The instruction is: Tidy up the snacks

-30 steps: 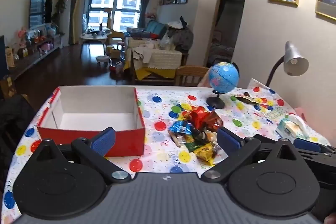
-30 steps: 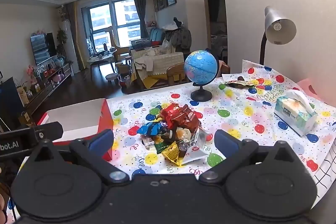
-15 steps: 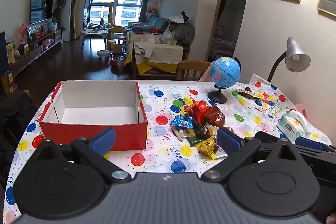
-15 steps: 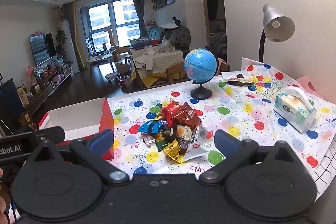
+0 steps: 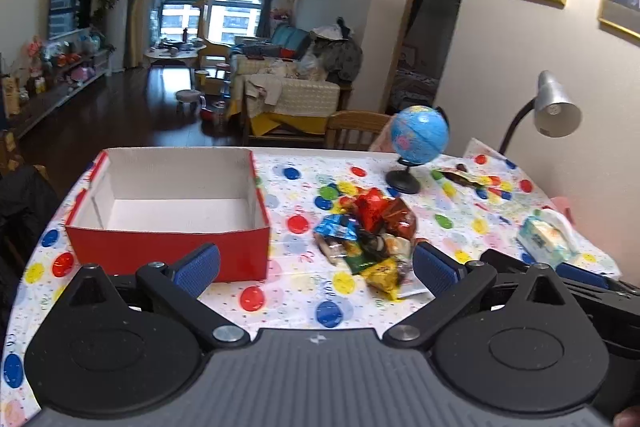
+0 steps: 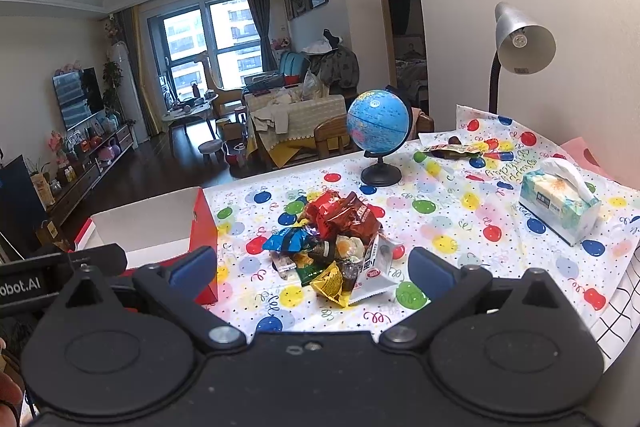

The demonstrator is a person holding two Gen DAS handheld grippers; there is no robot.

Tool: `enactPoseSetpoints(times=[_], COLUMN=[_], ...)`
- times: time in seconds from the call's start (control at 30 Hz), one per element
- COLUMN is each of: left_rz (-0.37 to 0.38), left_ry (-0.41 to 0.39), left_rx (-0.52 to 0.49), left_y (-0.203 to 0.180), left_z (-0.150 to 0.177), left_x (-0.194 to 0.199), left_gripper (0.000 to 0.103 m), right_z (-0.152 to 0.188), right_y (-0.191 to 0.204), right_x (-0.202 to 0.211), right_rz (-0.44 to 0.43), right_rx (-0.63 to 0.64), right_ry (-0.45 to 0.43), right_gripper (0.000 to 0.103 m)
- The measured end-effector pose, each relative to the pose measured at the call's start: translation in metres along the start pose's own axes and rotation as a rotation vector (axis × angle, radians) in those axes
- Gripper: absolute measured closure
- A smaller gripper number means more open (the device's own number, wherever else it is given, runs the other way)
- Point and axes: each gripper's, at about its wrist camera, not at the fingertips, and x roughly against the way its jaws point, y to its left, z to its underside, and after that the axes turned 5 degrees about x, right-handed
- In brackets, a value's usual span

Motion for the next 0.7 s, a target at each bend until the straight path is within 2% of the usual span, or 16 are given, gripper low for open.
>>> enactPoseSetpoints(times=[0.1, 0.7], left_rz=[0.031, 0.029], left_ry=[0.007, 0.014], left_rx=[0.004, 0.006], left_y=[0.0007, 0.0053], left_z=[0.0000, -0.0016], left_x=[0.0016, 0.0060], left_gripper=[0.000, 0.000], right_z=[0.0004, -0.0024], right_y=[0.0004, 0.0028], right_x=[0.0018, 0.0035], right_rz=[0.001, 0.002], right_rx=[-0.005, -0.004], right_ry=[-0.001, -0.002], right_gripper=[0.001, 0.001])
